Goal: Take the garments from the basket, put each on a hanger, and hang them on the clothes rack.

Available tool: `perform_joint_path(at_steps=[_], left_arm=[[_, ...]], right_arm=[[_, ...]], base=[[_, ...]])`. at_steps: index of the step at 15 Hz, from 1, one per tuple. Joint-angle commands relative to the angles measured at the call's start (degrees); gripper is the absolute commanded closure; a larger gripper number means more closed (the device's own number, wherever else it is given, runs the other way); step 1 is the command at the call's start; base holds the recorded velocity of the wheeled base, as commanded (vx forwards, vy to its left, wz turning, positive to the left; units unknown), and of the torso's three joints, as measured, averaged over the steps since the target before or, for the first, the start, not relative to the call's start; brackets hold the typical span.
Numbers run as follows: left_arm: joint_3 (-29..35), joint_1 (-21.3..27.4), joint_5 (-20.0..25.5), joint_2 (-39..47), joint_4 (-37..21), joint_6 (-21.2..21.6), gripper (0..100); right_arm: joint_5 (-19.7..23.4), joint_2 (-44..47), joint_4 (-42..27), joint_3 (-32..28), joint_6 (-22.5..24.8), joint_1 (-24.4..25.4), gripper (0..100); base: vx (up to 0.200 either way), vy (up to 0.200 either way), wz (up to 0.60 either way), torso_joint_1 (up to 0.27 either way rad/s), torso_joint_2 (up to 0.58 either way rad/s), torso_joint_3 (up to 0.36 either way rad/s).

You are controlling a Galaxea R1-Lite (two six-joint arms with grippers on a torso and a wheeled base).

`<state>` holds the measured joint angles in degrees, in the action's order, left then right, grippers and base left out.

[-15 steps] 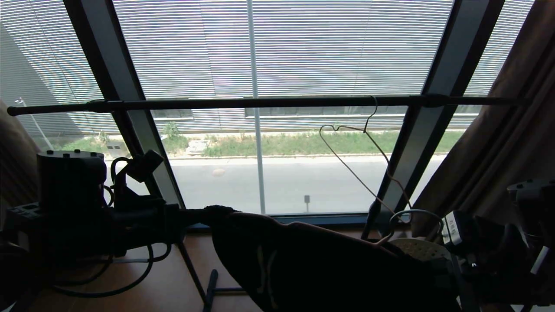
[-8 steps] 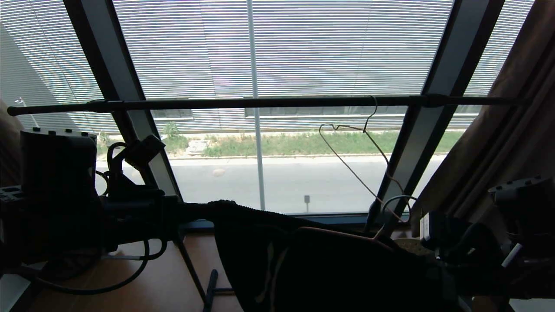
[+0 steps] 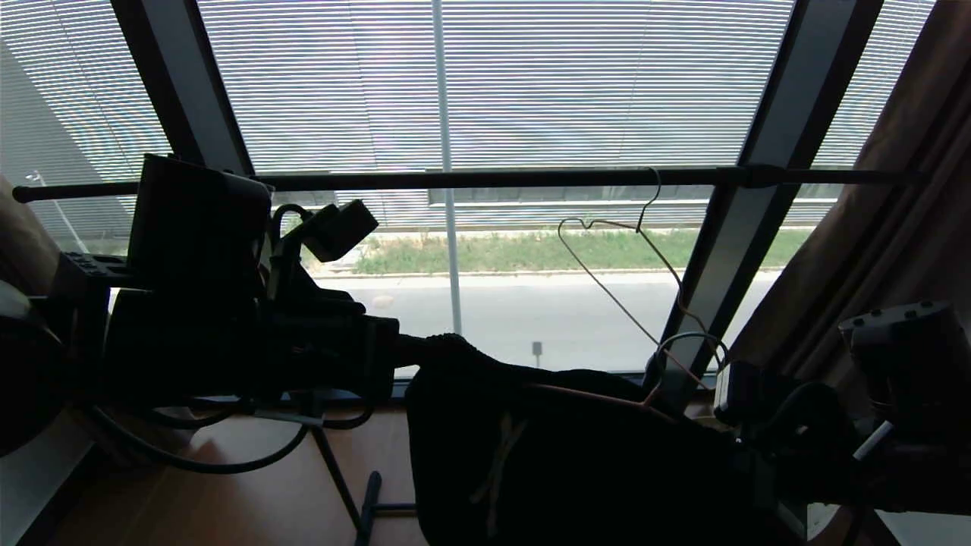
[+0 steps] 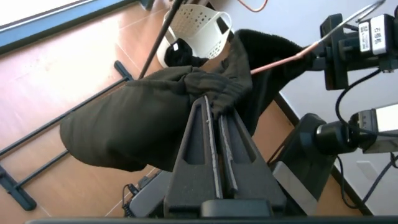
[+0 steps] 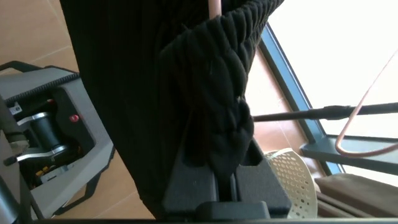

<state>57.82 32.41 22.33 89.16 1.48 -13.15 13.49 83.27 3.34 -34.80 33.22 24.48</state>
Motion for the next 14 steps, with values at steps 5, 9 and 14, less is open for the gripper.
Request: perform_joint_path(at_steps=[5, 9, 14], left_arm=[[13.7, 4.1, -0.3, 5.6, -11.1, 0.0, 100], [18.6, 4.3, -0.3, 5.8, -16.2, 0.1, 100], [18.3, 8.5, -7.3, 9.8, -16.2, 1.1, 100]], right_arm=[[-8.2, 0.7, 0.3, 0.7, 0.0, 2.9, 100], [-12.2, 3.2, 4.9, 2.1, -0.1, 4.0, 100], [-13.2, 2.0, 7.9, 2.5, -4.8, 6.9, 100]], base=[[0.000, 0.000, 0.00, 0.000, 0.00, 0.000], [0.000, 0.000, 0.00, 0.000, 0.00, 0.000], [0.000, 0.000, 0.00, 0.000, 0.00, 0.000]])
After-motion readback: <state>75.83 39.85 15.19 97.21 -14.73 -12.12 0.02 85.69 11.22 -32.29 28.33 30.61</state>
